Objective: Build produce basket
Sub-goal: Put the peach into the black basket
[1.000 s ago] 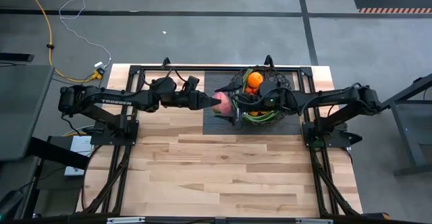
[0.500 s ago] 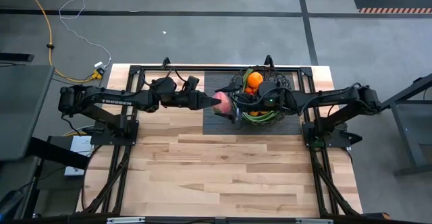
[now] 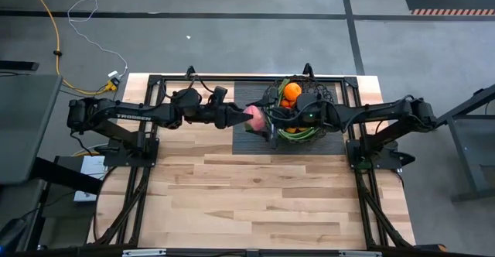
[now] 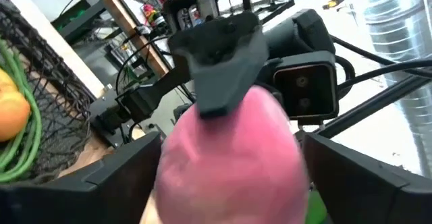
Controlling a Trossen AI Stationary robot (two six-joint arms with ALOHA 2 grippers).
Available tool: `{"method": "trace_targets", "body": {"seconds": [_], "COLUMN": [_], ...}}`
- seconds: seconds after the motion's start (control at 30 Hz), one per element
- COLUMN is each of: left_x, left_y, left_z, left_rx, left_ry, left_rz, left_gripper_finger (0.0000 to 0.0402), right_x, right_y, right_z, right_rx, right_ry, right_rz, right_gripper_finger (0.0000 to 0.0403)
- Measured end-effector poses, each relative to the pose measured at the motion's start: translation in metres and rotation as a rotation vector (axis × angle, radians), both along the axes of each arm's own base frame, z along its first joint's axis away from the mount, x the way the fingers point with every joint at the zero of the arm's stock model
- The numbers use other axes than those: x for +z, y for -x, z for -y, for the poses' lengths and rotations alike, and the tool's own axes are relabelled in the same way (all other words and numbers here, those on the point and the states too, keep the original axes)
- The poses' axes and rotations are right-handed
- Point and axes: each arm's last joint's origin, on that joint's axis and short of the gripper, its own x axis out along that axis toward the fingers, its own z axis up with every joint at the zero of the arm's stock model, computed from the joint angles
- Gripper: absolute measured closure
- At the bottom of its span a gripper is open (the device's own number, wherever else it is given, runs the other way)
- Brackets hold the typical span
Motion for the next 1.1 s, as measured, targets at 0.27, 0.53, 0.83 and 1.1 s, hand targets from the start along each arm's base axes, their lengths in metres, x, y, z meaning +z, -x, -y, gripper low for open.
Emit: {"method": "trace_targets", "body": {"seconds": [0.27,0.53,0.83,1.1], "left_x": [0.001,0.013,0.039,0.048], "left_y": [0.001,0.026,0.084,0.101], "left_z": [-0.001,-0.027,-0.014,0.030], "left_rx": [-0.031,0.031,0.264,0.373], "left_ry": [-0.013,-0.080,-0.467,-0.684], "left_rz": [0.005,-0.027,-0.208,-0.279], "left_gripper_finger": [0.0006,0.0003,0.0003,0.0003], "right_x": [-0.002,0.014,0.033,0.034], "right_y": [0.000,0.020,0.065,0.100], "right_z": [0.000,0.002,0.007,0.025], "right_rx": [0.000,-0.060,-0.166,-0.253], "right_ry": [-0.001,0.029,0.004,-0.167], "right_rz": [-0.011,-0.006,-0.084,-0.163], "right_gripper_finger": [0.0071,0.0070,0.0070,0.0070]}}
